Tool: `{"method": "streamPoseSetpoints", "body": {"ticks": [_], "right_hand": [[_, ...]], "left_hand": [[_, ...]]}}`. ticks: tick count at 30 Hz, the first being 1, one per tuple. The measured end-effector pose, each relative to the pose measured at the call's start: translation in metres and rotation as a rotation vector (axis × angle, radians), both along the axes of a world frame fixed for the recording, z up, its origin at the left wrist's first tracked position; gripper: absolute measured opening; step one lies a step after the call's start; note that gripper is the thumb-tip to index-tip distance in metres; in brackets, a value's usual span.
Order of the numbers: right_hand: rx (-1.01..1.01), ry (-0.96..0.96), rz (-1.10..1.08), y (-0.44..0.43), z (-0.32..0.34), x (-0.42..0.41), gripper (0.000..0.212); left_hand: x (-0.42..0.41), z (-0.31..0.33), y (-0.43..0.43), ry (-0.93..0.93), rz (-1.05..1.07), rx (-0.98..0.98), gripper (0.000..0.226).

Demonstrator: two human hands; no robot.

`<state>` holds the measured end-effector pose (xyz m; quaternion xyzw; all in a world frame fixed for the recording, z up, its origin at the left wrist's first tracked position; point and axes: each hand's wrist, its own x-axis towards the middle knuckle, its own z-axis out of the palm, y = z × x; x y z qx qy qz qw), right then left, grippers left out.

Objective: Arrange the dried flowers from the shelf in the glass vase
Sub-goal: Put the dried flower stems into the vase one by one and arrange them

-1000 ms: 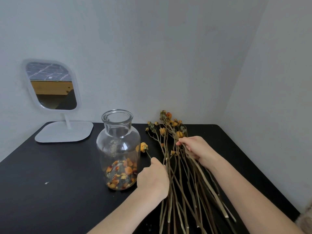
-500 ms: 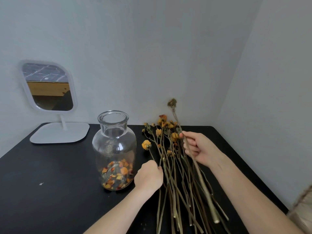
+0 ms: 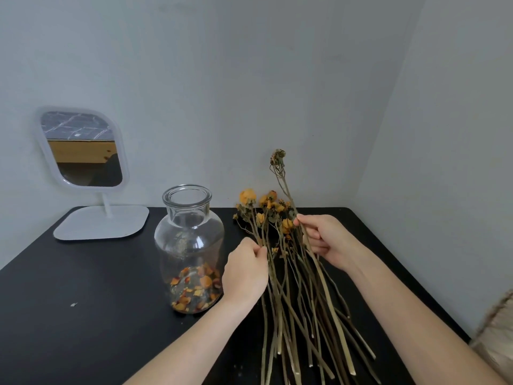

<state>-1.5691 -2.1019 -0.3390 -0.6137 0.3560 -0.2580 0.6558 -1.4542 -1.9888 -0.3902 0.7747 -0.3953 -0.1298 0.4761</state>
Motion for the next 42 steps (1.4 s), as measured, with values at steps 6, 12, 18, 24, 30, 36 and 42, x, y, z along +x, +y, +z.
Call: {"method": "streamPoseSetpoints", "body": {"ticks": [6,12,18,24,30,36,42], "right_hand": [[-0.045,-0.087,-0.010,-0.001,0.013,-0.002,0.027],[-0.118,-0.238,0.009,0.003,0.057,0.011,0.027],[-0.233,-0.454,0.052,0.025,0.131,0.051,0.024],[-0.370,-0.567,-0.016,0.052,0.179,0.096,0.026],[-0.439,-0.605,-0.146,0.055,0.190,0.115,0.029],[-0.458,-0.664,-0.263,0.045,0.184,0.112,0.032],[-0.543,-0.589,-0.273,0.048,0.168,0.111,0.031]], "left_hand": [[-0.004,0.043,0.009,-0.045,-0.062,-0.184,0.019],[0.007,0.115,0.032,-0.022,-0.106,-0.389,0.016],[0.062,0.189,0.065,0.078,-0.025,-0.593,0.017],[0.106,0.215,0.083,0.149,0.023,-0.708,0.022],[0.128,0.198,0.079,0.053,0.039,-0.672,0.024],[0.131,0.156,0.070,0.048,-0.019,-0.555,0.022],[0.131,0.124,0.067,-0.036,-0.059,-0.359,0.012]]}}
